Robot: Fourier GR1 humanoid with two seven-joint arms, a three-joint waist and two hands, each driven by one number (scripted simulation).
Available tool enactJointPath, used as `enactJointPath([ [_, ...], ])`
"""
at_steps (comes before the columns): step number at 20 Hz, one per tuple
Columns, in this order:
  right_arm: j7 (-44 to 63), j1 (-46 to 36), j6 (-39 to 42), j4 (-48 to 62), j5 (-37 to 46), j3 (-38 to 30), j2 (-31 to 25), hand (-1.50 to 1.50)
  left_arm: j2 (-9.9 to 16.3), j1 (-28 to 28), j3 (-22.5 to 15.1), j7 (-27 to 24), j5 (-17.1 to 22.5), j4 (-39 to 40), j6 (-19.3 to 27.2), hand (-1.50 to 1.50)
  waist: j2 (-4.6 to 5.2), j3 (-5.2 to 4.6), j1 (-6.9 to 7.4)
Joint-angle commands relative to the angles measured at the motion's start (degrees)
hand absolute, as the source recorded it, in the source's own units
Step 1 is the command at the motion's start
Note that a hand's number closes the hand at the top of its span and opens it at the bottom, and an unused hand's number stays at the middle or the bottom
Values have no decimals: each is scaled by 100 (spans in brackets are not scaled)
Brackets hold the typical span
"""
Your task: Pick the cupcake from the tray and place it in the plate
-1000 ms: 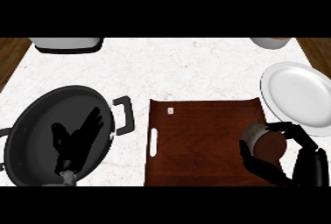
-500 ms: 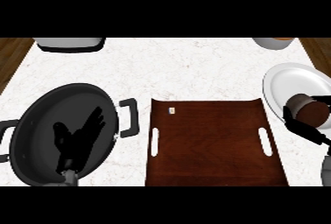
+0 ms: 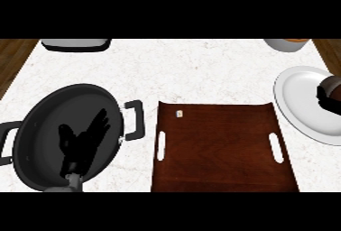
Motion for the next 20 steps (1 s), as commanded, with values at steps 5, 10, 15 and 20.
enactJointPath([
  [5,23,-753,374,2430,279,-107,-879,150,-160,-214,-63,-173,-80,331,12,0,103,-14,105],
  [10,136,-1161,972,3178,804,398,-1052,-150,-93,-128,-150,-22,-48,87,-120,0,139,6,291],
  [15,-751,-1291,1327,3395,379,5,-859,-150,-333,-133,-228,-174,-132,213,52,0,141,19,215],
  [20,-1471,-1419,1774,3320,-444,-800,-1042,-150,-127,-131,-98,-49,-99,13,-16,0,112,28,139],
])
